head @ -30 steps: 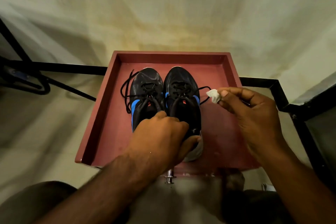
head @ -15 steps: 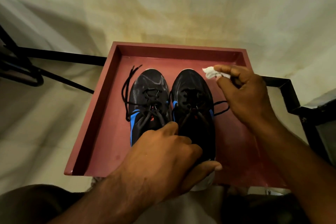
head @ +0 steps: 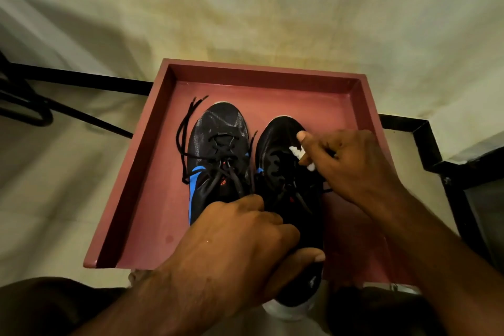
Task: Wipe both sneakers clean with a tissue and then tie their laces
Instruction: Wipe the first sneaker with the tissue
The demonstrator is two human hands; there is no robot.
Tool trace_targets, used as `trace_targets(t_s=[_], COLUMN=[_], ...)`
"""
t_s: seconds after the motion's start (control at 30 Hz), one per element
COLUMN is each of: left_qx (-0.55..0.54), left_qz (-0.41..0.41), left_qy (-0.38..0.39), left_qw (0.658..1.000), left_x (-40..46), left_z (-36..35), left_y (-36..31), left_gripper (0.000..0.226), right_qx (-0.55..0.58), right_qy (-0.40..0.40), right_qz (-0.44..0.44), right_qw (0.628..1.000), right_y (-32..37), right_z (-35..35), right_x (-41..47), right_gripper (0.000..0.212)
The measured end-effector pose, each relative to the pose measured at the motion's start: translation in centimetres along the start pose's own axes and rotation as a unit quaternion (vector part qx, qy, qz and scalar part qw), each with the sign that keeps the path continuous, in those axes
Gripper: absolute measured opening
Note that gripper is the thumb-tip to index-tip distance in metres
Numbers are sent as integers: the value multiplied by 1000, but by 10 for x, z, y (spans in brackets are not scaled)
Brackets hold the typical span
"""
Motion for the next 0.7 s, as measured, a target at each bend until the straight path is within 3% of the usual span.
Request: trace_targets(t_s=[0.1,0.17,0.23,0.3,0.4,0.53,0.7], left_qx=[-46,-51,-27,-14,-8,-25,4], left_qz=[33,65,126,200,255,221,223], left_qy=[-22,-39,-24,34,112,144,165], left_qw=[998,996,991,979,960,964,961], left_x=[0,1,5,9,8,8,7], left_z=[2,4,3,4,3,11,15], left_y=[-4,-11,-12,-8,0,14,52], left_gripper=[41,34,58,86,84,57,57], right_qx=[-29,-30,-66,-75,-27,-4,19], right_qy=[-76,-18,74,86,-3,-117,-173], right_qz=[24,28,22,18,6,3,-30], right_qw=[996,999,995,993,1000,993,984], right_y=[-7,-7,-3,0,-3,-10,-21], right_z=[5,2,-4,-5,7,23,36], right_x=[-1,0,-3,-10,-18,-26,-27], right_gripper=[42,35,38,42,58,42,22])
Point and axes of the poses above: each hand's wrist, its own x-axis towards the middle knuckle, its own z-axis out of the back of the hand, y = z × x, the point moved 2 cm from there along x, towards the middle knuckle, and after that the axes turned 9 degrees about y, right-handed, at the moved point
